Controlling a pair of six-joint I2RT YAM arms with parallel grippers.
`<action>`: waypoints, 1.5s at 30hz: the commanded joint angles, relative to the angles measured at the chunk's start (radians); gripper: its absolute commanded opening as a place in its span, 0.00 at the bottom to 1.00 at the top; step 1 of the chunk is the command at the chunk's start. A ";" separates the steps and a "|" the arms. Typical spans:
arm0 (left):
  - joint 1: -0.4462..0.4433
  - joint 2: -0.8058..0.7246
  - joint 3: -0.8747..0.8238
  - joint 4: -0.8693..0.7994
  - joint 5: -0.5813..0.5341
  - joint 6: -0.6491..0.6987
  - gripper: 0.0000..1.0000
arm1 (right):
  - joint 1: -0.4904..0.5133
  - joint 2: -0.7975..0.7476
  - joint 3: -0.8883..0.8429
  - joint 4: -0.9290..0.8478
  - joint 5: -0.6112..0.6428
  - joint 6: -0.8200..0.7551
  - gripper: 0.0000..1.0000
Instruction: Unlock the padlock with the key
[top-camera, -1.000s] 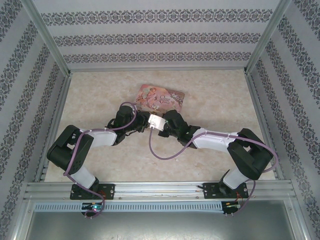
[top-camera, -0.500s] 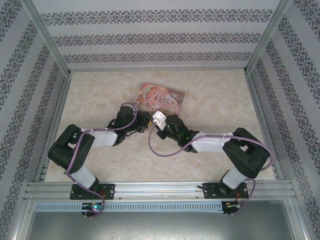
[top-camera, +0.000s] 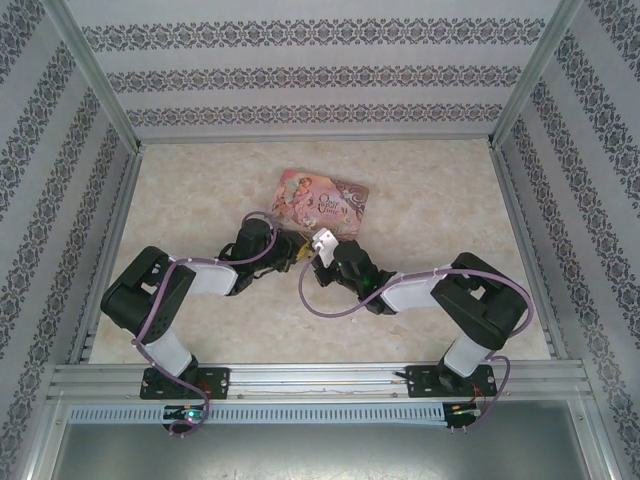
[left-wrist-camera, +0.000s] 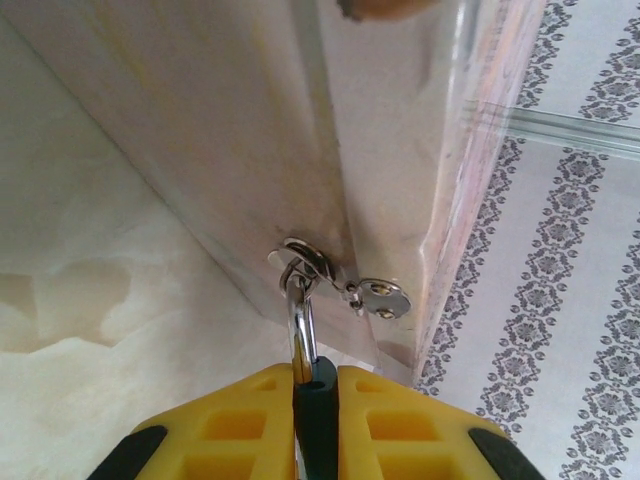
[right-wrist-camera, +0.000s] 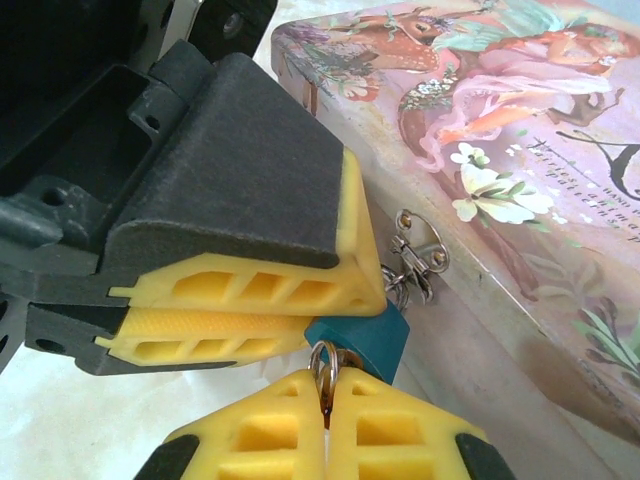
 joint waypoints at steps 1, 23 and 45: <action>-0.035 -0.010 -0.010 0.073 0.041 0.018 0.17 | 0.008 0.017 -0.023 0.110 0.005 0.059 0.00; 0.042 -0.261 -0.016 -0.238 -0.019 0.219 0.40 | -0.023 -0.057 -0.139 0.149 -0.028 0.256 0.00; 0.070 -0.734 0.081 -0.799 -0.372 0.631 0.53 | -0.127 -0.148 -0.273 0.245 -0.098 0.725 0.00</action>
